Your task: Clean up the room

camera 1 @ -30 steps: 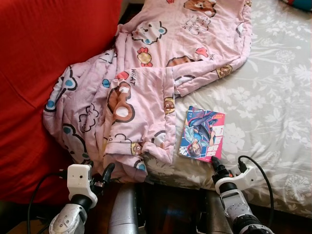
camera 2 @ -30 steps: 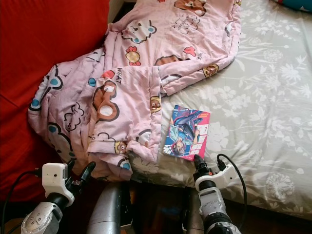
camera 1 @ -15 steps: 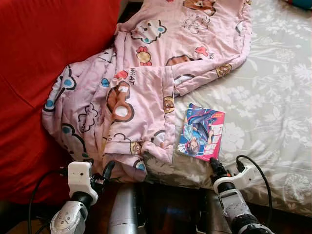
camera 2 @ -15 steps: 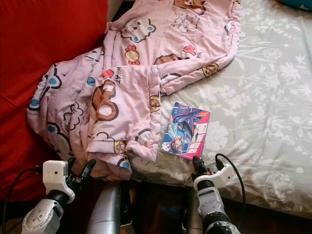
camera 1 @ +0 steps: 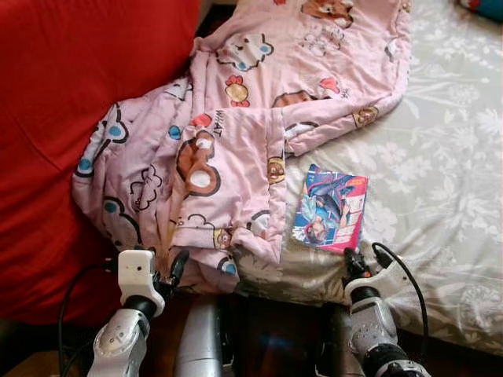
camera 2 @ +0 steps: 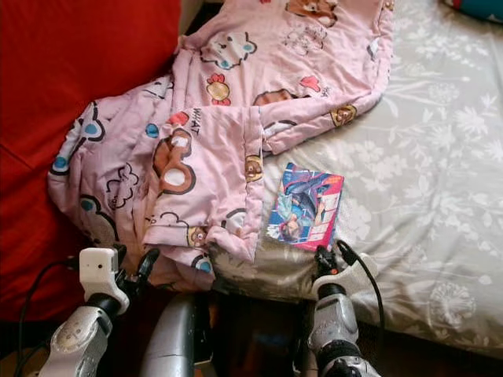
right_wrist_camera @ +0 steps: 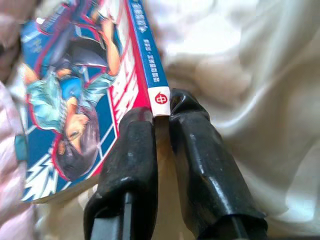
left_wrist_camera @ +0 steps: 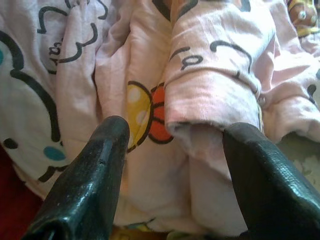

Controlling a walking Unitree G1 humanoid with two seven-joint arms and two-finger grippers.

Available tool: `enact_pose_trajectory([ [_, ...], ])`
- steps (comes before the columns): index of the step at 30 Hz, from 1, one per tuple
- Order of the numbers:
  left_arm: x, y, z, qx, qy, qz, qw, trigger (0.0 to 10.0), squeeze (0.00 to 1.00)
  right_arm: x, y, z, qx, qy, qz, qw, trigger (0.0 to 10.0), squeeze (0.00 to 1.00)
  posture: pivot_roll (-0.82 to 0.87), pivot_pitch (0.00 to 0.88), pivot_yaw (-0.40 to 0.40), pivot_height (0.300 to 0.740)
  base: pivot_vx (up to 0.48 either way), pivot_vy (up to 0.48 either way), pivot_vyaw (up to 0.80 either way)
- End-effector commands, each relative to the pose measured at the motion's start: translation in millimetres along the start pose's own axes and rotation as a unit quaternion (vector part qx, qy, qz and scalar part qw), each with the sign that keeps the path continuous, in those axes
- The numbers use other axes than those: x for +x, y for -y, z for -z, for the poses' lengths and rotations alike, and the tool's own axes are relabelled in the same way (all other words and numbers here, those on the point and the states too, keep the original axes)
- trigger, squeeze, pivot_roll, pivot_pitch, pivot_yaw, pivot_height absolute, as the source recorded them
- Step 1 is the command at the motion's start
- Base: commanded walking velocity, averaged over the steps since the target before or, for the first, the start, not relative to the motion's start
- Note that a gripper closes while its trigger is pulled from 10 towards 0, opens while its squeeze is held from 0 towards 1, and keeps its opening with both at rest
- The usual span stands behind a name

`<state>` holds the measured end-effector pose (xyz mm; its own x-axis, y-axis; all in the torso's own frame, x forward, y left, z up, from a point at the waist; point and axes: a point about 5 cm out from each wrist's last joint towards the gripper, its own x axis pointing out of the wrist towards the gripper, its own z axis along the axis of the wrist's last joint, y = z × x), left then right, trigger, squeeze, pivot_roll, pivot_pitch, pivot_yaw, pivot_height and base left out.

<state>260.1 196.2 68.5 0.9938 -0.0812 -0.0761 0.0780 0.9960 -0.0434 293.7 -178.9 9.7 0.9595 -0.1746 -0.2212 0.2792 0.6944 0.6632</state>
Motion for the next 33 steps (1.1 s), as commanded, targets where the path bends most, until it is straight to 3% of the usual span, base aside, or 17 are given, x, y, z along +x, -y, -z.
enact_pose_trajectory([
  [1,-3.2,-6.1,9,0.002,-0.015,-0.016,1.000,10.0,0.00,-6.8,12.2,-1,-0.016,0.016,0.027,0.999,0.0,0.00,0.15,0.150,0.041,0.608,0.000,0.000,0.00],
  [2,0.7,-6.1,9,0.000,-0.012,-0.018,1.000,10.0,0.00,-11.7,15.6,-2,-0.036,0.031,0.034,0.998,0.0,0.00,0.14,0.131,0.036,0.608,0.000,0.000,0.00],
  [6,5.3,-5.4,10,-0.001,-0.011,-0.019,1.000,10.0,0.00,-20.2,21.0,1,-0.044,0.044,0.047,0.997,0.0,0.00,0.13,0.114,0.031,0.608,0.000,0.000,0.00],
  [11,10.0,-5.6,11,-0.003,-0.007,-0.020,1.000,10.0,0.00,-35.9,35.6,13,0.003,0.044,0.089,0.995,0.0,0.00,0.11,0.087,0.026,0.608,0.000,0.000,0.00],
  [13,12.9,-5.0,12,-0.003,-0.005,-0.020,1.000,10.0,0.00,-44.3,47.5,6,-0.025,0.079,0.139,0.987,0.0,0.00,0.12,0.080,0.028,0.608,0.000,0.000,0.00],
  [16,14.8,-4.4,12,-0.003,-0.002,-0.019,1.000,10.0,0.00,-45.6,52.2,-1,-0.045,0.095,0.171,0.980,0.0,0.00,0.11,0.074,0.030,0.608,0.000,0.000,0.00],
  [20,16.3,-4.3,13,-0.002,0.001,-0.018,1.000,10.0,0.00,-40.9,45.0,-9,-0.123,0.107,0.156,0.974,0.0,0.00,0.11,0.067,0.027,0.608,0.000,0.000,0.00],
  [24,17.1,-5.4,14,-0.002,0.004,-0.020,1.000,10.0,0.00,-38.8,40.4,-8,-0.136,0.101,0.153,0.974,0.0,0.00,0.12,0.067,0.023,0.608,0.000,0.000,0.00],
  [31,17.8,-5.7,17,-0.004,0.003,-0.022,1.000,10.0,0.00,-27.4,6.3,-11,-0.264,0.099,0.024,0.959,0.0,0.00,0.11,0.062,0.019,0.608,0.000,0.000,0.00],
  [32,18.4,-5.3,18,-0.006,0.003,-0.022,1.000,10.0,0.00,-25.2,1.7,-11,-0.274,0.096,0.008,0.957,0.6,0.00,0.09,0.057,0.015,0.608,0.000,0.000,0.00],
  [33,18.8,-5.0,19,-0.007,0.002,-0.023,1.000,10.0,0.00,-23.9,-1.1,-11,-0.278,0.095,-0.001,0.956,7.3,0.00,0.09,0.057,0.015,0.608,0.000,0.000,0.00],
])
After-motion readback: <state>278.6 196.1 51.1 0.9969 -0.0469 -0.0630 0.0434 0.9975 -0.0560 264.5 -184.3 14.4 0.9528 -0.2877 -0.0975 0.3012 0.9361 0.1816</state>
